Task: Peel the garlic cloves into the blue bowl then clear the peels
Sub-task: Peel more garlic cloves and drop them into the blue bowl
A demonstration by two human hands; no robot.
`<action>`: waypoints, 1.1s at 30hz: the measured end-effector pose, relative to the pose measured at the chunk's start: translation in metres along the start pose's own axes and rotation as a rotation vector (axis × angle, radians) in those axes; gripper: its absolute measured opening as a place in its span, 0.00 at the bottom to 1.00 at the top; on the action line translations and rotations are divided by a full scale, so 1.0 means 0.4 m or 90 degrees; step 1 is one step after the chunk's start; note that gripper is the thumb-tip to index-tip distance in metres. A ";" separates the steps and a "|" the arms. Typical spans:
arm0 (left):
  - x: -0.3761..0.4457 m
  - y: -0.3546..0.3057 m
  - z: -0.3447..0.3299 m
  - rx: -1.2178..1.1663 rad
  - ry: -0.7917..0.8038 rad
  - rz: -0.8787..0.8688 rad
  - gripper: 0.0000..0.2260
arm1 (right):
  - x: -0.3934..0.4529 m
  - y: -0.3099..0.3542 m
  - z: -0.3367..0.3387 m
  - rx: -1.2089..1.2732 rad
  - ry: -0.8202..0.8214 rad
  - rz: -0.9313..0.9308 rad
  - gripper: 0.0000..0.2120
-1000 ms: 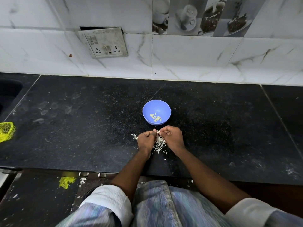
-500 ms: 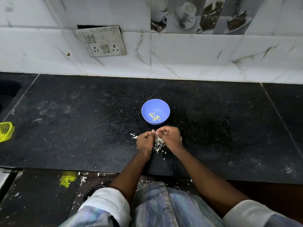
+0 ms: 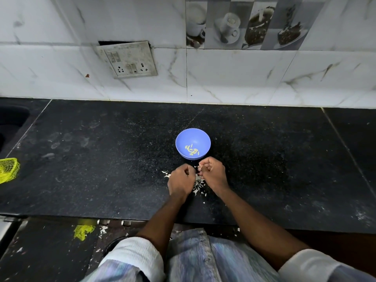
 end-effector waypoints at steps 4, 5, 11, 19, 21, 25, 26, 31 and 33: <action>0.009 -0.002 -0.010 -0.147 0.019 -0.038 0.02 | -0.005 0.015 -0.002 -0.008 0.016 0.024 0.10; 0.013 0.001 -0.013 -0.178 0.022 -0.040 0.02 | -0.008 0.017 -0.003 0.001 0.022 0.025 0.10; 0.026 0.000 -0.021 -0.228 0.016 -0.001 0.02 | -0.009 0.014 0.005 0.038 0.013 0.013 0.09; 0.038 0.009 -0.042 -0.326 0.040 0.095 0.04 | 0.002 0.009 0.002 0.058 0.010 0.010 0.07; 0.039 0.009 -0.041 -0.333 0.042 0.112 0.05 | 0.004 0.010 0.001 0.051 0.005 0.020 0.07; 0.045 0.009 -0.045 -0.324 0.048 0.107 0.06 | 0.007 0.009 -0.002 0.049 -0.001 0.029 0.08; 0.046 0.007 -0.044 -0.318 0.043 0.098 0.06 | 0.010 0.010 -0.003 0.049 -0.001 0.028 0.08; 0.045 -0.005 -0.037 -0.256 0.031 0.026 0.08 | 0.014 0.013 -0.014 0.093 0.009 0.013 0.08; 0.046 -0.007 -0.037 -0.244 0.042 0.008 0.06 | 0.011 0.017 -0.016 0.125 0.016 0.002 0.06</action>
Point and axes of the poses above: each hand's wrist, its own x-axis towards the middle knuckle, its own z-axis out of the back of the hand, y = z × x, the point moved 4 cm from there along x, towards the middle knuckle, and after that the axes turned 4 degrees about x, right-handed, at the moved point
